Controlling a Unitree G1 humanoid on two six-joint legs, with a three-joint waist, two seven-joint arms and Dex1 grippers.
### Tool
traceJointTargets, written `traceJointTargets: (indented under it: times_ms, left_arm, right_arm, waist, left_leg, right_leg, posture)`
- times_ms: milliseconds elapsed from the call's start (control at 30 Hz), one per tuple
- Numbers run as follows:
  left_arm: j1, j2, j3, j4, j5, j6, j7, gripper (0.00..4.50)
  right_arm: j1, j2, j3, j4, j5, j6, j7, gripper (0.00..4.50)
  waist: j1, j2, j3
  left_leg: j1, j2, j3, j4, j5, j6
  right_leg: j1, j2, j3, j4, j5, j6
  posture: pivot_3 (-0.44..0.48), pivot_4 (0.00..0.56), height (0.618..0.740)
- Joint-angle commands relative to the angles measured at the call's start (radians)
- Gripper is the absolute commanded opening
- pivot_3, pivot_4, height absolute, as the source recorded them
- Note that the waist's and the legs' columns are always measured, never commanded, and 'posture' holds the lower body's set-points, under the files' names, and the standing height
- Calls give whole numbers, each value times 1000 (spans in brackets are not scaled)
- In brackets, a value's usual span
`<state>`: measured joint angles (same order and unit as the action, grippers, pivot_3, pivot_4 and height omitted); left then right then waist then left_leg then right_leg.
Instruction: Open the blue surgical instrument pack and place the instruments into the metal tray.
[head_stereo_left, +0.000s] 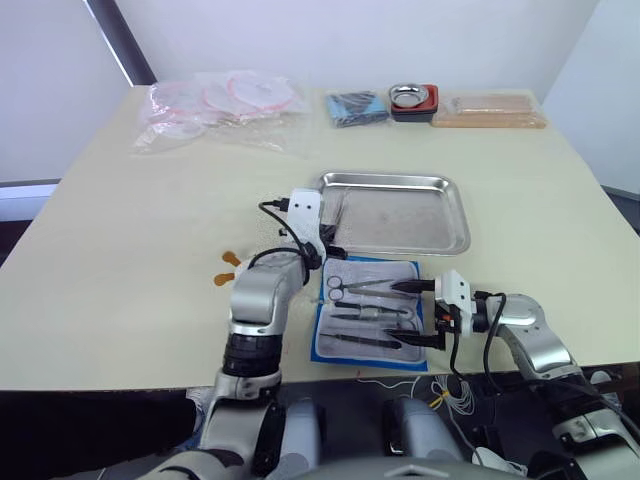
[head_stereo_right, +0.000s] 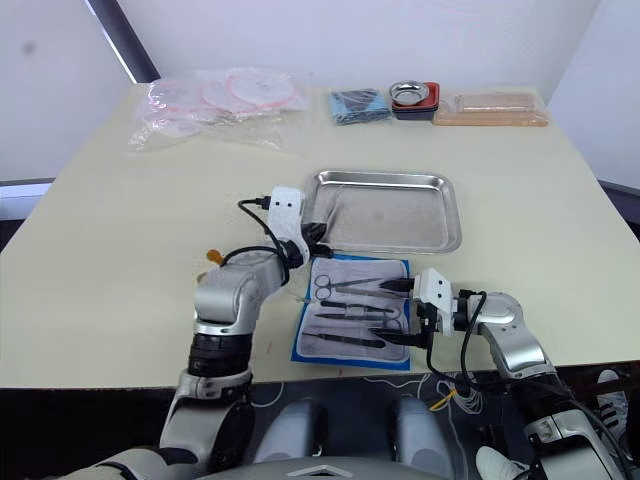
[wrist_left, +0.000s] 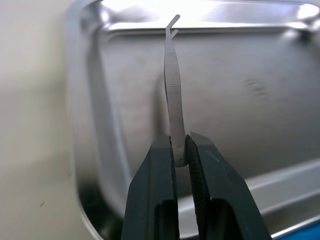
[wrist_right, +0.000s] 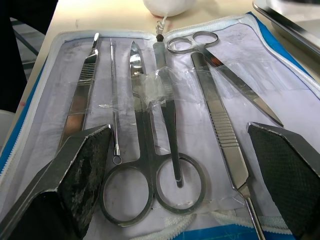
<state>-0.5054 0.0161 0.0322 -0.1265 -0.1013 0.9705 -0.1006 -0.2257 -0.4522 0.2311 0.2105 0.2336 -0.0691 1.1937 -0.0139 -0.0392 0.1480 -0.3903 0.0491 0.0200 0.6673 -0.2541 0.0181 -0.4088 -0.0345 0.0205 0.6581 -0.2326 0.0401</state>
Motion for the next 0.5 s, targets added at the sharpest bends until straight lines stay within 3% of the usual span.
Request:
traceJointTargets:
  times_ms: [33,500]
  left_arm:
    - [-18,-24,5,-12,14,-38,54,50]
    - [-52,-38,10,83,23,-81,137,50]
  right_arm:
    - [56,-10,69,77,-62,49,11,4500]
    - [67,-6,72,65,-62,51,1,4500]
  waist:
    - [0,0,0]
    - [0,0,-1]
  left_leg:
    - [0,0,0,0,0,0]
    - [0,0,0,0,0,0]
  right_leg:
    - [0,0,0,0,0,0]
    - [0,0,0,0,0,0]
  posture:
    - [0,150,740]
    - [0,150,740]
